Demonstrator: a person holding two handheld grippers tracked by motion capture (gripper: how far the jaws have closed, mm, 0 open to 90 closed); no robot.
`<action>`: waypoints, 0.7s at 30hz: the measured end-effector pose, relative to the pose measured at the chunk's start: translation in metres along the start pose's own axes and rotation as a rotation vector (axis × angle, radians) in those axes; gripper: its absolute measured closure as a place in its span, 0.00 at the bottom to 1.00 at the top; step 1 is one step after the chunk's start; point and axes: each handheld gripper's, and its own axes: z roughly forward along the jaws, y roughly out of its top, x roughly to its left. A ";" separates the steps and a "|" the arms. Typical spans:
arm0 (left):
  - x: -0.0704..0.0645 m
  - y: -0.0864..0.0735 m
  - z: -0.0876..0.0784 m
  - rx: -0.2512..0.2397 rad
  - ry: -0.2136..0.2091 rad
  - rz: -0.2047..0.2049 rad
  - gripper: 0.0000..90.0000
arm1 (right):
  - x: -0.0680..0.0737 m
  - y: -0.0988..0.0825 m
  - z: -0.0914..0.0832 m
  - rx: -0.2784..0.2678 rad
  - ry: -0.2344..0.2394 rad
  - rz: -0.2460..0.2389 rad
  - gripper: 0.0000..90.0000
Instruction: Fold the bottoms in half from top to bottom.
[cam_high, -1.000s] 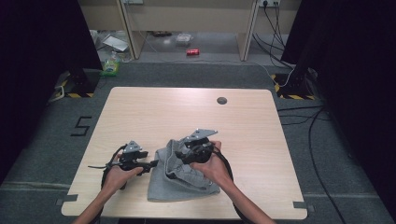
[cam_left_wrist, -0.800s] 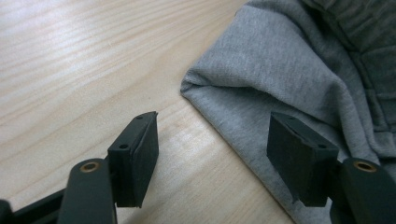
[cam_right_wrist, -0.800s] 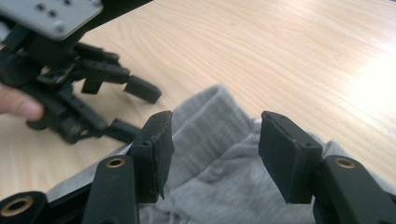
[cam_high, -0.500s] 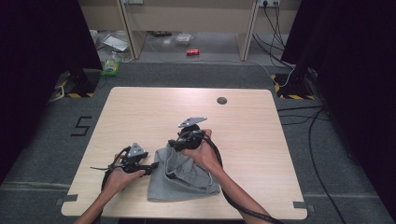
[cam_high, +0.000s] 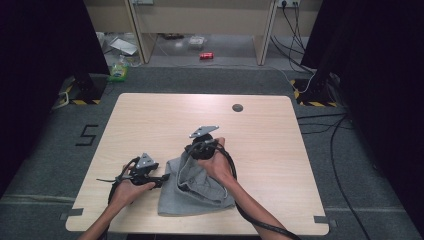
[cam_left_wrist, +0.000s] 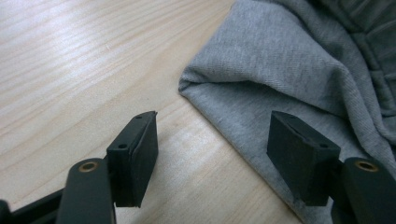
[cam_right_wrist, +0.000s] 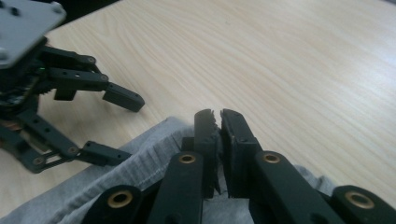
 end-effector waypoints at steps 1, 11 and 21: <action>0.000 0.000 0.000 0.000 0.000 0.000 0.36 | 0.001 -0.002 -0.005 -0.014 -0.002 -0.009 0.96; 0.000 0.000 0.000 0.002 0.001 0.000 0.36 | 0.019 -0.050 -0.080 -0.122 -0.023 -0.035 0.98; 0.000 0.001 0.000 0.007 -0.001 0.000 0.36 | 0.041 -0.111 -0.106 -0.122 -0.036 -0.023 0.98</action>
